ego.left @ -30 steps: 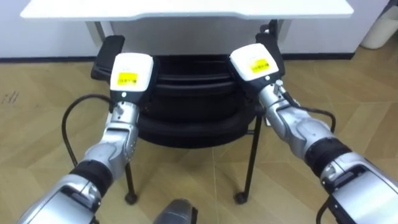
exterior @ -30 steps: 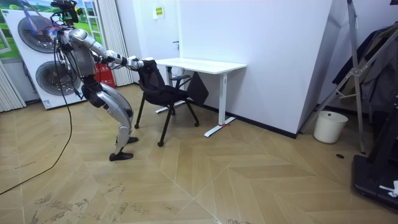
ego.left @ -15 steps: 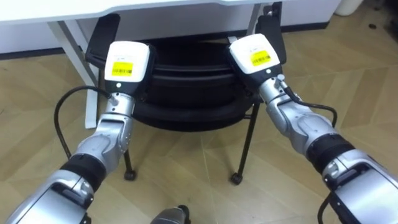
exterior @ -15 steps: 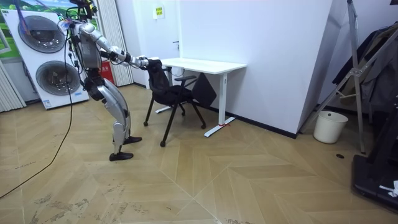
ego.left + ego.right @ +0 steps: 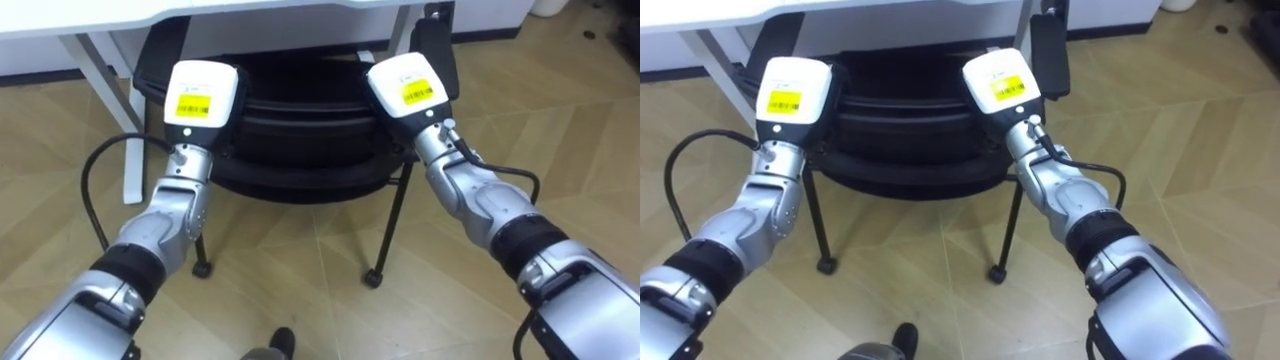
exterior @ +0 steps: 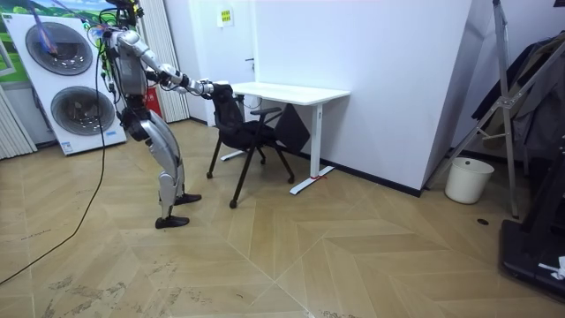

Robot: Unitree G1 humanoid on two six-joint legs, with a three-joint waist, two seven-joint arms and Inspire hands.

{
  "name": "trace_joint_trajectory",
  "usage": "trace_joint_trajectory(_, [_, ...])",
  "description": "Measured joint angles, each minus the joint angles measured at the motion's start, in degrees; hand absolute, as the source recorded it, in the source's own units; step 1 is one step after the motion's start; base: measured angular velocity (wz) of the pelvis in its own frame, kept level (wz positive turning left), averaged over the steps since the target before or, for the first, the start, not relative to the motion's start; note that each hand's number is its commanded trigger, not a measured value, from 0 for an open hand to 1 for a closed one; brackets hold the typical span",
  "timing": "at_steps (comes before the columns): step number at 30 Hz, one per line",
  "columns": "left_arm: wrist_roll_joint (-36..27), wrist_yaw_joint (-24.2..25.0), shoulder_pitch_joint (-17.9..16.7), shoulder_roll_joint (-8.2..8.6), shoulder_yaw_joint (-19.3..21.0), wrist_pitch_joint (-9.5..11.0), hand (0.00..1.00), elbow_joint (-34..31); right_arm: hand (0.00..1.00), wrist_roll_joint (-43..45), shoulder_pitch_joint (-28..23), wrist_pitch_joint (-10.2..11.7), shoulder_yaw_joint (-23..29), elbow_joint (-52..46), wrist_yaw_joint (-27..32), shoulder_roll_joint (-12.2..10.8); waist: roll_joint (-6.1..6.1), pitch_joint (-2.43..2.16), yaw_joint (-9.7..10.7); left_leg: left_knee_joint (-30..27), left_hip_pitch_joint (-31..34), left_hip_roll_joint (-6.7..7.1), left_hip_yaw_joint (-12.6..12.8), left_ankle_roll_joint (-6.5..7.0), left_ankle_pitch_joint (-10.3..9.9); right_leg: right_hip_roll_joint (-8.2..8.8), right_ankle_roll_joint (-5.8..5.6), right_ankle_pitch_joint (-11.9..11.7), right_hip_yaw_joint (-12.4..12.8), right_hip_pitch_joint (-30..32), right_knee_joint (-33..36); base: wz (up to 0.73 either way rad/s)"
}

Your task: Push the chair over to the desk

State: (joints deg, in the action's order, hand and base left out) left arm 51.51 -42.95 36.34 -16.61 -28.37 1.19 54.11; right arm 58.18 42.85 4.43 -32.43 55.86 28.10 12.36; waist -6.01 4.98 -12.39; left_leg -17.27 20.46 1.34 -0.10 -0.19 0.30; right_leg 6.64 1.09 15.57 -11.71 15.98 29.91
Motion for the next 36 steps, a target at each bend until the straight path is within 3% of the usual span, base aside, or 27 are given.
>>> trace_joint_trajectory(4, [0.0,0.0,0.1,-0.04,0.0,0.0,1.00,-0.2,1.00,-0.5,0.0,-0.2,-0.2,-0.2,0.2,0.0,-0.20,0.11,0.2,0.7,-0.3,0.03,-0.1,-0.04,0.0,0.18,0.01,0.0,-0.3,-0.4,-0.4,0.01])
trace_joint_trajectory(12, [1.0,0.1,1.2,-0.07,-0.1,0.2,1.00,-0.2,1.00,-1.7,0.0,-0.2,-0.2,0.1,1.4,0.0,-1.54,0.85,-0.4,1.6,-1.2,0.24,-0.3,-0.12,0.2,-0.01,0.00,0.2,-0.1,-1.0,-0.9,0.00])
trace_joint_trajectory(20, [1.9,0.8,1.5,-0.22,0.2,-0.4,1.00,-1.2,1.00,-2.1,0.0,-0.8,-0.2,0.2,2.6,-0.2,-2.16,0.67,-0.5,2.2,-1.2,0.24,-0.5,-0.14,0.2,-0.08,0.05,0.2,-0.5,-1.1,-1.6,0.00])
trace_joint_trajectory(24, [2.1,0.8,1.5,-0.26,0.2,-0.8,1.00,-1.5,1.00,-3.1,0.1,-1.5,-1.1,0.2,3.1,-0.4,-2.65,0.33,-0.6,2.8,-1.3,0.13,-0.6,-0.04,0.5,-0.28,0.17,0.1,-0.6,-1.2,-2.3,0.00])
trace_joint_trajectory(36, [3.3,0.8,0.9,-0.01,1.7,-1.1,1.00,-1.5,1.00,-3.9,0.4,-3.3,-2.4,0.0,2.9,-1.1,-2.61,0.28,-0.7,4.8,-3.0,0.21,-2.3,-0.60,0.9,-0.65,0.56,0.3,-1.8,-3.3,-4.1,0.04])
